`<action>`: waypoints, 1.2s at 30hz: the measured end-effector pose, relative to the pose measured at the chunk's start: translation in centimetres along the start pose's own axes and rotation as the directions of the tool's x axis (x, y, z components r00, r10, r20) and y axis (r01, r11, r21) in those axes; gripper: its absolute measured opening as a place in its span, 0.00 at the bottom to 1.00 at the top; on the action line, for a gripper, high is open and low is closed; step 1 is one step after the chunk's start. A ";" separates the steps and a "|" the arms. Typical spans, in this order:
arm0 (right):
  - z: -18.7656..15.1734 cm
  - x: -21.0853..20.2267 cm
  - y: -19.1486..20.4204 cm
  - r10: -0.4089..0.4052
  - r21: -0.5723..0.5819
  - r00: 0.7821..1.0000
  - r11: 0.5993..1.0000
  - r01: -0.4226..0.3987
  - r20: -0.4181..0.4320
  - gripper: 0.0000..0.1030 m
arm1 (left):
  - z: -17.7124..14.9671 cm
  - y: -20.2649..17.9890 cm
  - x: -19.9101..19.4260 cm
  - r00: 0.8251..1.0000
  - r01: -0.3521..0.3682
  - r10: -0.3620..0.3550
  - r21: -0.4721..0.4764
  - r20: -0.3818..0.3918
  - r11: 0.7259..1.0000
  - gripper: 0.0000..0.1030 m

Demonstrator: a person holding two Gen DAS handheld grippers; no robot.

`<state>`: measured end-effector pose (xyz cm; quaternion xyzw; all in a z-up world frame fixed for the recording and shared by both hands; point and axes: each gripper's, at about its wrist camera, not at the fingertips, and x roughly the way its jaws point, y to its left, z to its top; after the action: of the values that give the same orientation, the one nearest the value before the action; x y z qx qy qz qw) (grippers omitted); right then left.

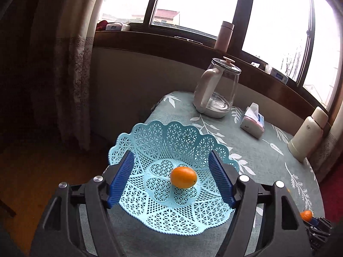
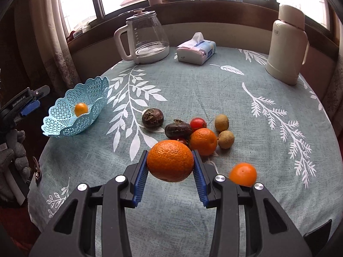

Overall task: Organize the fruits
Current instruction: 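Lower the large orange into the blue basket and open the right tool, then move the right tool back to the fruit pile and grasp another orange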

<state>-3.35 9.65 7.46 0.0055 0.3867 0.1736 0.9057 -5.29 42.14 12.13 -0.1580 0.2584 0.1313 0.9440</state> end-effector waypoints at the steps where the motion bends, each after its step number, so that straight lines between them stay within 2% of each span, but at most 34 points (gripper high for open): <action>1: 0.5 0.2 0.8 0.011 -0.016 1.000 1.000 -0.011 0.007 0.39 | 0.2 0.2 -0.2 1.000 -0.003 0.003 -0.008 0.007 1.000 0.76; 6: 3.1 1.3 5.5 0.112 -0.082 0.993 0.991 -0.109 0.035 0.39 | 0.8 1.0 -1.4 0.999 -0.016 0.018 -0.031 0.051 0.999 0.85; 12: 5.3 3.6 11.0 0.250 -0.105 0.968 0.963 -0.247 0.015 0.39 | 1.5 1.8 -2.4 0.996 -0.028 0.032 -0.042 0.085 0.999 0.93; 19: 5.9 6.7 15.3 0.274 -0.131 0.961 0.952 -0.275 -0.030 0.40 | 2.1 3.0 -3.1 0.994 -0.026 0.036 -0.097 0.100 0.995 0.97; 21: 6.0 7.1 15.7 0.272 -0.124 0.962 0.954 -0.273 -0.030 0.42 | 2.1 3.5 -3.1 0.995 -0.021 0.032 -0.114 0.097 0.993 0.97; 22: 6.1 7.2 15.7 0.274 -0.115 0.961 0.954 -0.275 -0.026 0.51 | 2.1 3.6 -3.1 0.995 -0.021 0.033 -0.120 0.095 0.992 0.97; 24: 6.1 6.9 15.2 0.271 -0.095 0.963 0.958 -0.270 -0.003 0.60 | 2.1 4.0 -3.0 0.995 -0.020 0.033 -0.135 0.091 0.991 0.97; 30: 6.2 5.4 13.5 0.255 -0.049 0.966 0.966 -0.253 0.037 0.60 | 1.9 4.3 -2.7 0.997 -0.016 0.029 -0.175 0.073 0.985 0.97; 36: 5.8 4.1 11.5 0.234 0.011 0.971 0.972 -0.235 0.055 0.60 | 1.8 3.3 -3.3 0.996 -0.002 0.014 -0.141 0.087 0.990 0.97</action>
<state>-0.27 22.47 10.34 0.0636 0.3606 0.2757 0.8888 -8.34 45.24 14.57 -0.2170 0.2074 0.1599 0.9404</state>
